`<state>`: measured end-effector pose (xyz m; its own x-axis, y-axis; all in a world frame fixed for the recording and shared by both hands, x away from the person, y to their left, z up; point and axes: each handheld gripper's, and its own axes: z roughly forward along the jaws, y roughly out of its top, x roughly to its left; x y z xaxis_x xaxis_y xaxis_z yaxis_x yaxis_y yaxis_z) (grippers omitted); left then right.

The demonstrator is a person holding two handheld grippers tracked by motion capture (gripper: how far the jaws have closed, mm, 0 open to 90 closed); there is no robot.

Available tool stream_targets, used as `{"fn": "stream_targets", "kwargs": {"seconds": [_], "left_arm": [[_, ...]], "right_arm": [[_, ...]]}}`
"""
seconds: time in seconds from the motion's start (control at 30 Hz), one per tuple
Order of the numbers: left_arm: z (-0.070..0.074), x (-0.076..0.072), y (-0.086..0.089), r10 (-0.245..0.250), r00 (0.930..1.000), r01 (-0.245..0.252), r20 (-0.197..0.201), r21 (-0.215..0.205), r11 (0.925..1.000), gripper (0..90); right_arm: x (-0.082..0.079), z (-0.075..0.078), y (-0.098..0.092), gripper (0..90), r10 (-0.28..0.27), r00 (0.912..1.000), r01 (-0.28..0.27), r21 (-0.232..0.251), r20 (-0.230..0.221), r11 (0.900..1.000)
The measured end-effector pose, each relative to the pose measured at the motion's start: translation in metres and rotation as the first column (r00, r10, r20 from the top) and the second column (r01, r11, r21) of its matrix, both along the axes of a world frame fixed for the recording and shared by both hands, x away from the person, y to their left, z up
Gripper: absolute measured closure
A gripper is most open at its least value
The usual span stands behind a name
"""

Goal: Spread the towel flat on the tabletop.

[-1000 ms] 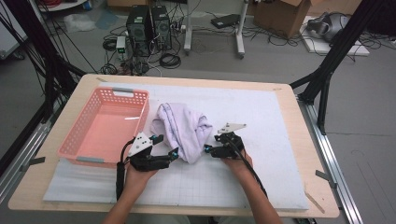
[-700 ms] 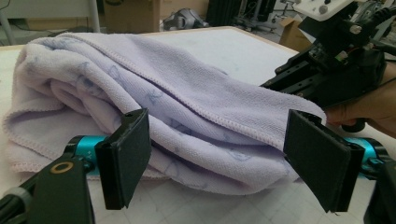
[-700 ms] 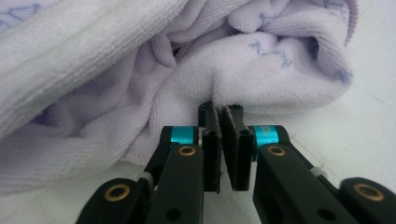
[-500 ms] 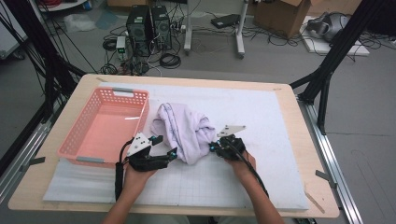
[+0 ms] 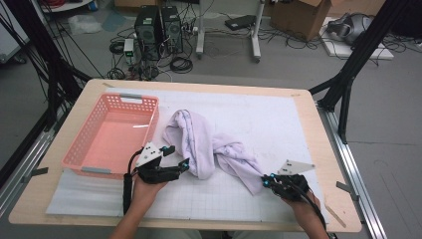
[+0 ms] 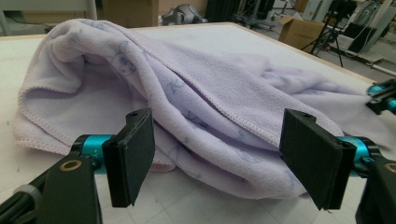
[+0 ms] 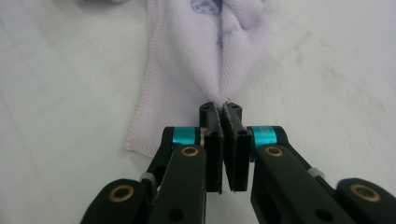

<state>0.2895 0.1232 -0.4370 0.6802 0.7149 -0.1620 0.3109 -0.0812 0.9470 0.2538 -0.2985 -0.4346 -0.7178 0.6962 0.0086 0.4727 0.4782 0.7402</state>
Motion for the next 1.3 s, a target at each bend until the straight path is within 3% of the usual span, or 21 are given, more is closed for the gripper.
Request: {"fn": "stream_targets", "kwargs": {"seconds": [0.17, 0.3, 0.33, 0.37, 0.5, 0.6, 0.7, 0.77, 0.83, 1.07, 1.23, 1.3], "left_arm": [[-0.001, 0.000, -0.002, -0.011, 0.9999, 0.011, -0.005, 0.003, 0.9999, 28.6], [-0.001, 0.000, -0.003, -0.018, 0.9998, 0.018, -0.008, 0.007, 0.9998, 29.9], [-0.001, 0.000, -0.004, -0.021, 0.9997, 0.021, -0.012, 0.005, 0.9998, 30.0], [-0.002, 0.001, -0.004, -0.025, 0.9995, 0.025, -0.017, 0.009, 0.9996, 30.0], [-0.003, 0.002, -0.009, -0.039, 0.9989, 0.039, -0.027, 0.013, 0.9991, 30.0], [-0.004, 0.002, -0.011, -0.052, 0.9982, 0.052, -0.031, 0.019, 0.9984, 30.5], [-0.005, 0.003, -0.013, -0.056, 0.9978, 0.056, -0.036, 0.025, 0.9981, 30.6], [-0.006, 0.003, -0.012, -0.051, 0.9980, 0.052, -0.037, 0.027, 0.9983, 30.5], [-0.006, 0.003, -0.010, -0.047, 0.9983, 0.048, -0.034, 0.028, 0.9984, 30.2], [-0.005, 0.003, -0.009, -0.037, 0.9989, 0.038, -0.028, 0.033, 0.9987, 29.5], [-0.005, 0.003, -0.006, -0.023, 0.9994, 0.024, -0.025, 0.027, 0.9994, 29.5], [-0.005, 0.004, -0.005, -0.017, 0.9996, 0.017, -0.023, 0.024, 0.9996, 29.4]], "right_arm": [[-0.026, 0.001, -0.027, 88.1, -0.034, 0.9994, 0.034, -0.016, -0.010, 0.999], [-0.036, 0.002, -0.039, 86.9, -0.054, 0.9980, 0.052, -0.051, -0.034, 0.997], [-0.037, 0.004, -0.038, 80.1, -0.045, 0.9984, 0.044, -0.046, -0.033, 0.998], [-0.037, 0.006, -0.037, 67.2, -0.045, 0.9988, 0.044, -0.042, -0.019, 0.998], [-0.021, 0.015, -0.021, 48.5, -0.053, 0.9964, 0.052, 0.030, 0.066, 0.998], [0.005, 0.015, 0.002, 45.4, -0.048, 0.9940, 0.045, 0.032, 0.099, 0.998], [0.032, 0.008, 0.026, 49.0, -0.040, 0.9957, 0.039, 0.012, 0.084, 0.999], [0.043, 0.002, 0.034, 63.5, -0.058, 0.9968, 0.059, -0.017, 0.056, 0.998], [0.044, -0.002, 0.034, 77.5, -0.044, 0.9990, 0.044, -0.011, 0.010, 0.999], [0.004, 0.002, 0.013, 81.9, 0.032, 0.9990, -0.033, -0.020, -0.030, 0.999], [-0.031, 0.005, -0.012, 81.4, 0.029, 0.9984, -0.032, -0.053, -0.049, 0.998], [-0.037, 0.009, -0.017, 74.8, 0.014, 0.9989, -0.017, -0.056, -0.045, 0.998]]}}
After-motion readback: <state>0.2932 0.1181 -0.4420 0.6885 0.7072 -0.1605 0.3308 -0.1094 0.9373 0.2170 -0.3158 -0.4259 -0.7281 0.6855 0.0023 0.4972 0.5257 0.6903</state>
